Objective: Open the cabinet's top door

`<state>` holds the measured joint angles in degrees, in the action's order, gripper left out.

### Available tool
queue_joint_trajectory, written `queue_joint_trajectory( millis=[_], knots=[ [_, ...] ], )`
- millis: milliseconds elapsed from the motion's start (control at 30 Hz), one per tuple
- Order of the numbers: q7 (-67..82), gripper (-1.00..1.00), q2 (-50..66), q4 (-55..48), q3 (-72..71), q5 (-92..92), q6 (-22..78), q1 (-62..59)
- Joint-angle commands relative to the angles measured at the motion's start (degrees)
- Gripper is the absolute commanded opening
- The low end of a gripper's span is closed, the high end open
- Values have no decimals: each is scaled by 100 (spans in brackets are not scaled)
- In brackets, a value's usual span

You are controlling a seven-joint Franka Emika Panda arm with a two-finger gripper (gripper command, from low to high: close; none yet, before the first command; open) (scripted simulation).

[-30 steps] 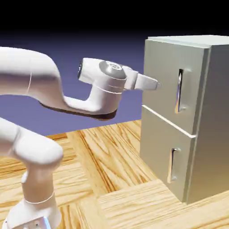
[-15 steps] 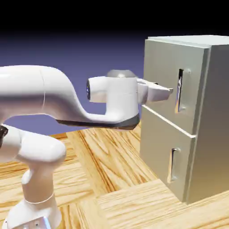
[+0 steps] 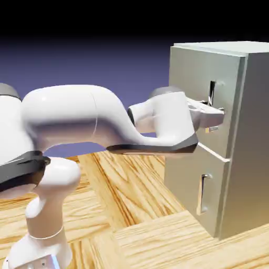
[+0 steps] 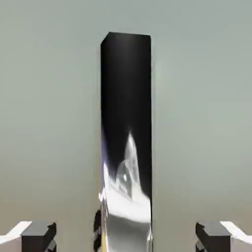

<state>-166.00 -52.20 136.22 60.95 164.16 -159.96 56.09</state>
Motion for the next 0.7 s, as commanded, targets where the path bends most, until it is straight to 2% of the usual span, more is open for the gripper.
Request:
queue_joint_trajectory(
  millis=[0, 433, 667],
  knots=[
    [-4, -100, 25, 160, -166, -125, 113, -208],
    [1, -100, -10, 1832, -2726, -1992, 1144, -2825],
    [362, -100, -448, 2525, -4105, -3427, 1607, -3803]
  ],
)
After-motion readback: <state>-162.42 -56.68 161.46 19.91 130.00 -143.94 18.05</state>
